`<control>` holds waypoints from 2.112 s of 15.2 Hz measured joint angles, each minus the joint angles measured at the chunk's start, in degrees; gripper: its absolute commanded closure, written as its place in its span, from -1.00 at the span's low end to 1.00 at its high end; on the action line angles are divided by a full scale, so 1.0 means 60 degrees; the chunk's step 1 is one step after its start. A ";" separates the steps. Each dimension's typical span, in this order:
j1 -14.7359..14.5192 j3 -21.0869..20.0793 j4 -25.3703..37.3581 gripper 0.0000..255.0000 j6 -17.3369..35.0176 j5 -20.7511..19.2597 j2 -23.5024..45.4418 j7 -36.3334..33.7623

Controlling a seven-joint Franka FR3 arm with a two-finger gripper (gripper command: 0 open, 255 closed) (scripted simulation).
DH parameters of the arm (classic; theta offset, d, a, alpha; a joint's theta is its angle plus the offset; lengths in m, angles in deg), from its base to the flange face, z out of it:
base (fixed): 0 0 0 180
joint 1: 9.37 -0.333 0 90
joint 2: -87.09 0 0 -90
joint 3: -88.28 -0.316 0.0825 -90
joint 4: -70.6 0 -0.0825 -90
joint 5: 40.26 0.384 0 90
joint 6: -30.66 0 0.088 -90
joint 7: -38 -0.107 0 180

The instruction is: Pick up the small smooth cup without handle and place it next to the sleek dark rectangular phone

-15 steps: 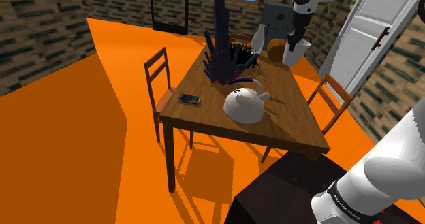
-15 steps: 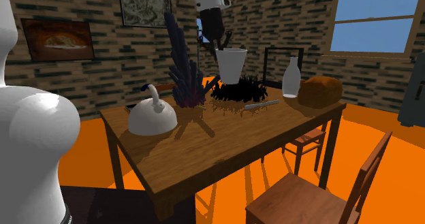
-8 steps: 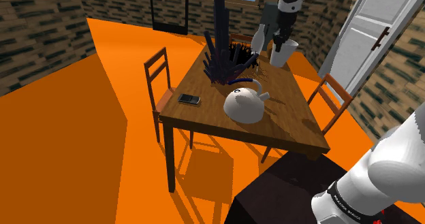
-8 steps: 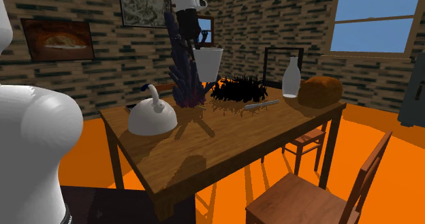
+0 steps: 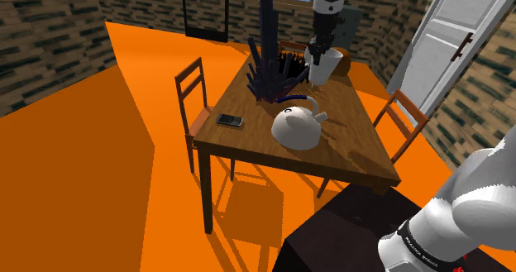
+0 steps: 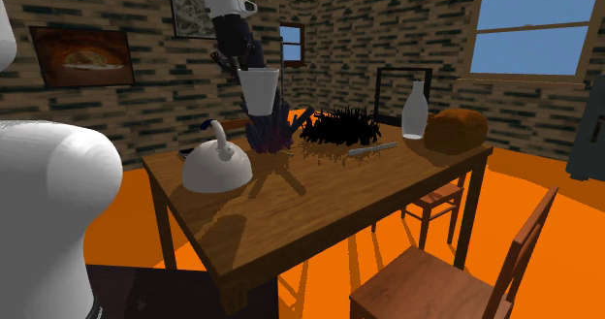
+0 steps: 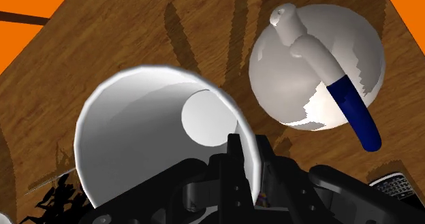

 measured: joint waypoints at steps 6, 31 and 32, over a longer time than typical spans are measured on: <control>-0.0607 -0.0629 0.0435 1.00 -0.0349 0.0061 0.0314 -0.1181; -0.2946 -0.2287 0.5210 1.00 -0.1999 0.0062 0.4130 -0.4913; -0.2938 -0.2285 0.5088 1.00 -0.1876 0.0062 0.4130 -0.4928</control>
